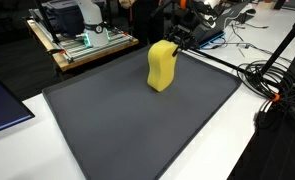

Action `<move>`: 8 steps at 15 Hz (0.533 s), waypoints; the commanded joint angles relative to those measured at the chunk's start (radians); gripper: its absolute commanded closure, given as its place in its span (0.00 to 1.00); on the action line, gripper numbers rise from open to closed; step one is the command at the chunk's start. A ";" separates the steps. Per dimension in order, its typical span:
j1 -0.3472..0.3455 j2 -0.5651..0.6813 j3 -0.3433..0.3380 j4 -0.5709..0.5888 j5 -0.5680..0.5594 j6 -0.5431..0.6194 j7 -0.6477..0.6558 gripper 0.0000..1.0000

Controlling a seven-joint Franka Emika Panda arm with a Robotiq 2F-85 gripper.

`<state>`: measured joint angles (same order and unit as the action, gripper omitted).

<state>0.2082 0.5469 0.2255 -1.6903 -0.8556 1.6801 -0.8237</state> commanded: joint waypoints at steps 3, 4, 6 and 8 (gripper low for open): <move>0.017 0.001 -0.004 0.019 0.010 -0.030 -0.042 0.01; 0.019 0.001 -0.003 0.021 0.012 -0.032 -0.042 0.00; 0.021 -0.002 0.000 0.021 0.015 -0.034 -0.045 0.00; 0.025 -0.005 0.003 0.022 0.024 -0.045 -0.046 0.00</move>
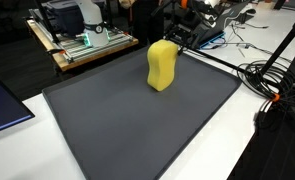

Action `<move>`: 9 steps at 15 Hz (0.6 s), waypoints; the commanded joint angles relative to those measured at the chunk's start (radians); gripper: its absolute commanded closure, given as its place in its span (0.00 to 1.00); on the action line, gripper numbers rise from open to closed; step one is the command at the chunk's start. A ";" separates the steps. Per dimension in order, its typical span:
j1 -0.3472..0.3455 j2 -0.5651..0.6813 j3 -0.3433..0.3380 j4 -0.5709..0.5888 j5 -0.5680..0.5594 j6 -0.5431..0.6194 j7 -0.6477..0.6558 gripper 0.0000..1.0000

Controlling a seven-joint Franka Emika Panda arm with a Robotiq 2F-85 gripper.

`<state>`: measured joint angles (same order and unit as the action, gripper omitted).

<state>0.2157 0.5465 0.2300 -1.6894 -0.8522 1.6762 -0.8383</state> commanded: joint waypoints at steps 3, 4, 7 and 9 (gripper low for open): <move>0.023 -0.010 0.009 0.030 0.054 -0.074 -0.035 0.00; 0.025 -0.012 0.014 0.038 0.076 -0.095 -0.034 0.00; 0.036 -0.025 0.024 0.056 0.113 -0.124 -0.019 0.00; 0.046 -0.033 0.026 0.070 0.122 -0.132 -0.006 0.00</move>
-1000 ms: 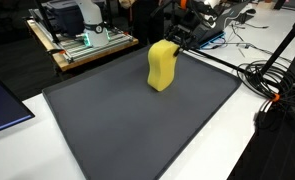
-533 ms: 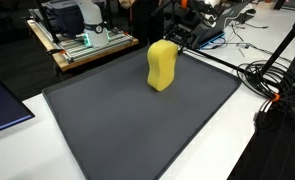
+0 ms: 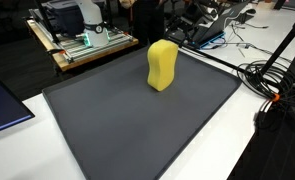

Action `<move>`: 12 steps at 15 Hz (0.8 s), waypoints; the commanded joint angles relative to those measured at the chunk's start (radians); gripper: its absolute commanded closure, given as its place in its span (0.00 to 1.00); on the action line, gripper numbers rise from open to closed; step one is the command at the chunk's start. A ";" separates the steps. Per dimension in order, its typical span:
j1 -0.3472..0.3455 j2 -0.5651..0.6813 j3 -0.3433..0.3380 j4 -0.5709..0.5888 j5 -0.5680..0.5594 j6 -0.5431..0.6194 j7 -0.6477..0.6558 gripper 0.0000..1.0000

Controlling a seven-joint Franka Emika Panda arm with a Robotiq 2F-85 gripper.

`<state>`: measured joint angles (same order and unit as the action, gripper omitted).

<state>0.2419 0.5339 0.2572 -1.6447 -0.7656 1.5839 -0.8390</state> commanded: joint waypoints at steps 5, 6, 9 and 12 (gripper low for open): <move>0.028 -0.057 0.001 0.049 0.069 -0.035 0.053 0.00; 0.024 -0.068 0.003 0.049 0.087 -0.028 0.060 0.00; 0.015 -0.109 -0.005 0.064 0.172 -0.038 0.153 0.00; -0.010 -0.151 -0.018 0.082 0.257 -0.016 0.215 0.00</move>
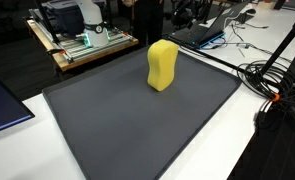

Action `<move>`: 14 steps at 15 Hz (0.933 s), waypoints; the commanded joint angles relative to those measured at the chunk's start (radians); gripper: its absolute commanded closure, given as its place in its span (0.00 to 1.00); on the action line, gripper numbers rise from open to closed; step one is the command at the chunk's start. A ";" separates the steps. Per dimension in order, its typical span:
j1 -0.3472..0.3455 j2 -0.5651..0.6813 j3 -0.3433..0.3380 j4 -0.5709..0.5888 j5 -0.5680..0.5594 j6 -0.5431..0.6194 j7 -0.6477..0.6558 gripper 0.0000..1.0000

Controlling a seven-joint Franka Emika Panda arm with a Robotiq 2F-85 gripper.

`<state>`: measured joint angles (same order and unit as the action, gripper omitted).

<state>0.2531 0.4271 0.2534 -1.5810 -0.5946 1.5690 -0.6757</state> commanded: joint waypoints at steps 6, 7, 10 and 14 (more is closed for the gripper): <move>-0.074 -0.091 -0.059 0.082 0.202 0.036 0.187 0.00; -0.075 -0.097 -0.061 0.093 0.207 0.066 0.213 0.00; -0.068 -0.094 -0.068 0.087 0.169 0.116 0.177 0.00; -0.071 -0.081 -0.068 0.118 0.192 0.140 0.190 0.00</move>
<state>0.1796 0.3248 0.1957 -1.4987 -0.4288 1.7091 -0.4873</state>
